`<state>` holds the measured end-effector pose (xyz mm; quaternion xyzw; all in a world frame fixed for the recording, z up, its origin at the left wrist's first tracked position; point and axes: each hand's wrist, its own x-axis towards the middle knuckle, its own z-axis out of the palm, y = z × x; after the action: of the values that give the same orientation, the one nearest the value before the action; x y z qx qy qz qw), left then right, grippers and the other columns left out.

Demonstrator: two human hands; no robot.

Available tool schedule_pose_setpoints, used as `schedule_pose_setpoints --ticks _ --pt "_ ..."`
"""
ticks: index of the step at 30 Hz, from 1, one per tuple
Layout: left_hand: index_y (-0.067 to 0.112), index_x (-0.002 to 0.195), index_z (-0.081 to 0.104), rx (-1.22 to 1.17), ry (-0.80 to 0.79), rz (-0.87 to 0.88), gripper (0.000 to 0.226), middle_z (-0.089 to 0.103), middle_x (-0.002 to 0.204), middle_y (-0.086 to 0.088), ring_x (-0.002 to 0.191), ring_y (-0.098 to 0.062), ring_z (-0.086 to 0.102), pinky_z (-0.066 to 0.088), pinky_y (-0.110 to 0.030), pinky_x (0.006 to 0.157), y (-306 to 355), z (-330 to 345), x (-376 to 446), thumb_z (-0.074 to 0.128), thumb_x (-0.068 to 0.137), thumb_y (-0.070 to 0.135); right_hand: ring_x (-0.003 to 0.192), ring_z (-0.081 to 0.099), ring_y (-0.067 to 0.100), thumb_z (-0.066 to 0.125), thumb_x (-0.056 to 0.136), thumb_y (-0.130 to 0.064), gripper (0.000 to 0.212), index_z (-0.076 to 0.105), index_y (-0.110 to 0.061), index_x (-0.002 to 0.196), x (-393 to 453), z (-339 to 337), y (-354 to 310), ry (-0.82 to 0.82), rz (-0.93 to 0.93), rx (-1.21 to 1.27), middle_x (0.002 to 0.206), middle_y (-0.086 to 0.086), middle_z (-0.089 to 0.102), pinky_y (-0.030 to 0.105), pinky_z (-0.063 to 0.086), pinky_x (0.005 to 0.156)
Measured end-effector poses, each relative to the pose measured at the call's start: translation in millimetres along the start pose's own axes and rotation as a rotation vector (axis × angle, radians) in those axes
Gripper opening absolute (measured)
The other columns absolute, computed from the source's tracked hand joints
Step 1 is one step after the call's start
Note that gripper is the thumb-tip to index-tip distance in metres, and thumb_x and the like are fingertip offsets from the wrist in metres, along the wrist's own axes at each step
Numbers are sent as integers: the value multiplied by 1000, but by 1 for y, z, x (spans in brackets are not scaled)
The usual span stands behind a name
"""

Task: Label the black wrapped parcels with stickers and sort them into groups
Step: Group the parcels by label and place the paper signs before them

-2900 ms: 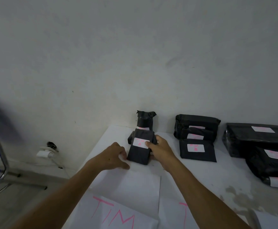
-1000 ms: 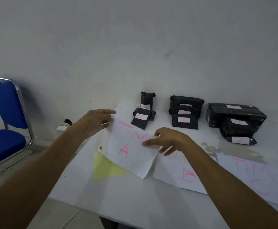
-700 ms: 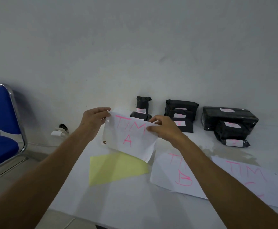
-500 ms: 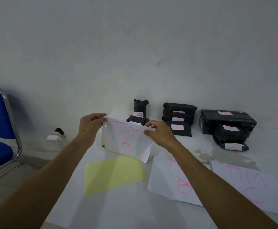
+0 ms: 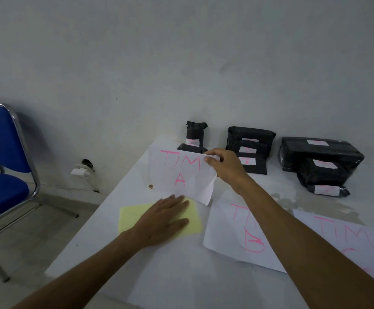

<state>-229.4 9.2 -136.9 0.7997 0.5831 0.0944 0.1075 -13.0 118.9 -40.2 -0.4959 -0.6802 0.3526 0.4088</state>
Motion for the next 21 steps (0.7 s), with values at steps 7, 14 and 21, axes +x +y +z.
schedule_pose_setpoints --ticks 7,14,21 --pt "51 146 40 -193 -151 29 63 22 158 35 149 10 7 8 -16 118 -6 -17 -24 62 88 64 102 63 12 65 99 -24 12 75 -30 101 -10 -3 2 -20 -23 69 102 -18 68 37 56 91" --pt "55 121 65 -241 -99 1 45 52 135 40 130 22 34 23 -10 106 -4 -35 -43 73 78 65 110 62 20 64 100 -28 17 76 -25 111 -20 2 -1 -68 -19 93 112 -11 67 43 56 99" --pt "16 86 65 -529 649 -346 30 71 81 4 69 -10 67 56 -24 64 -6 -63 -14 75 86 44 116 61 19 63 100 -29 19 75 -30 116 -23 9 10 -67 -17 55 125 -7 67 44 54 102"
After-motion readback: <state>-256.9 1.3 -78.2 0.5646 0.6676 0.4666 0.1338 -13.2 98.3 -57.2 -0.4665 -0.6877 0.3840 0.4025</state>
